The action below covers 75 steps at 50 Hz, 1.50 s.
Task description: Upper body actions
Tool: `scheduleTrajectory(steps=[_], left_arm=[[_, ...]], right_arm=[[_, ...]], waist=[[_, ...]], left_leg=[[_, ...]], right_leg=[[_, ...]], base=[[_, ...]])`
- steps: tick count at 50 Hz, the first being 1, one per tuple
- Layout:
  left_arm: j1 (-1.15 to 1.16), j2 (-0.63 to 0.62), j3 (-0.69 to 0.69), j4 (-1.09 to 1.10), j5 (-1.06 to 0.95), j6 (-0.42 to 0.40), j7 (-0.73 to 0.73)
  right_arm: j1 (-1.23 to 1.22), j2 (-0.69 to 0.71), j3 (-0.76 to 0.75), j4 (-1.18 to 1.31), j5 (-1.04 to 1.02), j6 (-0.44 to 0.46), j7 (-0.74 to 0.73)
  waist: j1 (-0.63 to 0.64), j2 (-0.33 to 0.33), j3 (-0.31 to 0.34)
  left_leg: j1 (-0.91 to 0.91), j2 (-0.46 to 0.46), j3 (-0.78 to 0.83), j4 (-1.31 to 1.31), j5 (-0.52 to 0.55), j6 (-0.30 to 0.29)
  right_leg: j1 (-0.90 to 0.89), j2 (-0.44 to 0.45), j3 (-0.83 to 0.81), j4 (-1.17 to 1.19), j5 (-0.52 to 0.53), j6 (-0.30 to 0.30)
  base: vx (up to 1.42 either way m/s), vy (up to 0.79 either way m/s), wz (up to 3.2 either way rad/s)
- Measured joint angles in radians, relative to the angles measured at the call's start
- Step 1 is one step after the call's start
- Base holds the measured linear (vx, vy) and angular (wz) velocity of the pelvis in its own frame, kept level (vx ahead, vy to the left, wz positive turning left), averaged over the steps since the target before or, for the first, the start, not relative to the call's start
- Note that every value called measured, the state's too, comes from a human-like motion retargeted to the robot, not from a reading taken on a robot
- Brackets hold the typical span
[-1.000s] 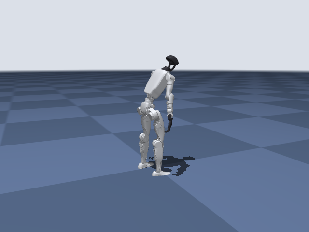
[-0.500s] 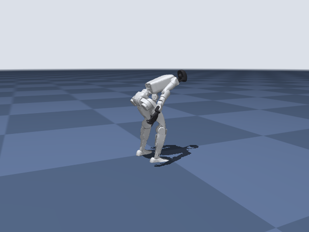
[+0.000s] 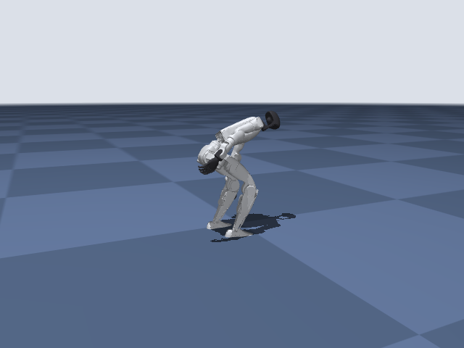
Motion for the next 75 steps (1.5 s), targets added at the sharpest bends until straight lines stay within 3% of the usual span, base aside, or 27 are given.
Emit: scheduleTrajectory(steps=[3, 13, 18, 30, 36, 46, 52, 60, 66, 75], left_arm=[[-0.006, -0.004, 0.010, 0.005, 0.006, -0.010, 0.056], [-0.108, -0.045, 0.014, 0.023, -0.013, -0.023, -0.087], [-0.115, -0.079, -0.021, 0.017, 0.019, -0.057, -0.138], [0.055, -0.212, -0.086, -0.234, -0.170, -0.415, -0.489], [0.143, -0.294, -0.122, -0.453, -0.269, -0.511, -0.611], [0.323, -0.429, -0.175, -0.835, -0.414, -0.565, -0.741], [0.475, -0.480, -0.131, -1.085, -0.510, -0.571, -0.824], [0.579, -0.489, -0.125, -1.340, -0.674, -0.626, -0.799], [0.648, -0.505, -0.120, -1.487, -0.729, -0.629, -0.761], [0.738, -0.541, -0.132, -1.679, -0.802, -0.676, -0.723]], right_arm=[[-0.017, 0.000, -0.008, 0.005, -0.023, -0.003, 0.005], [-0.169, -0.012, -0.090, 0.034, 0.014, 0.031, -0.008], [-0.209, -0.031, -0.124, 0.067, -0.002, 0.037, -0.026], [-0.186, -0.068, -0.198, 0.144, -0.022, 0.092, -0.085], [-0.150, -0.070, -0.234, 0.149, -0.005, 0.103, -0.101], [-0.046, -0.058, -0.267, 0.127, -0.047, 0.116, -0.120], [0.013, -0.041, -0.298, 0.101, -0.088, 0.121, -0.114], [0.068, -0.030, -0.341, 0.078, -0.071, 0.112, -0.097], [0.086, -0.024, -0.359, 0.088, -0.098, 0.119, -0.116], [0.121, -0.012, -0.372, 0.110, -0.118, 0.115, -0.128]], waist=[[-0.001, -0.001, 0.000], [-0.017, 0.029, 0.000], [-0.033, 0.035, 0.000], [0.052, 0.072, 0.000], [0.107, 0.106, -0.018], [0.175, 0.170, -0.180], [0.240, 0.186, -0.300], [0.319, 0.196, -0.432], [0.360, 0.189, -0.487], [0.395, 0.177, -0.515]], left_leg=[[0.000, 0.001, 0.009, -0.041, 0.019, -0.002], [0.014, -0.029, 0.050, -0.291, 0.134, -0.010], [0.149, -0.064, 0.079, -0.450, 0.194, -0.014], [0.655, -0.103, 0.086, -0.781, 0.291, -0.021], [0.924, -0.117, 0.078, -0.947, 0.330, -0.020], [1.222, -0.142, 0.035, -1.138, 0.393, -0.012], [1.329, -0.148, 0.048, -1.211, 0.414, -0.007], [1.420, -0.150, 0.051, -1.277, 0.430, -0.015], [1.456, -0.152, 0.043, -1.300, 0.435, -0.017], [1.485, -0.151, 0.016, -1.302, 0.435, -0.020]], right_leg=[[0.000, 0.004, 0.010, -0.047, 0.026, 0.006], [0.000, -0.029, 0.053, -0.276, 0.123, 0.028], [0.110, -0.081, 0.079, -0.372, 0.136, 0.051], [0.605, -0.144, 0.053, -0.618, 0.155, 0.094], [0.865, -0.156, 0.013, -0.737, 0.163, 0.105], [1.189, -0.143, -0.082, -0.908, 0.186, 0.098], [1.315, -0.118, -0.108, -0.999, 0.200, 0.089], [1.429, -0.093, -0.152, -1.086, 0.203, 0.076], [1.477, -0.083, -0.175, -1.111, 0.197, 0.072], [1.520, -0.084, -0.206, -1.109, 0.190, 0.074]], base=[[0.00, 0.00, 0.00], [0.03, 0.03, 0.31], [0.12, 0.08, 0.80], [0.19, 0.10, 0.28], [0.22, 0.13, 0.18], [0.26, 0.10, 0.28], [0.26, 0.10, 0.07], [0.20, 0.06, 0.18], [0.13, 0.04, 0.14], [0.07, 0.03, 0.14]])
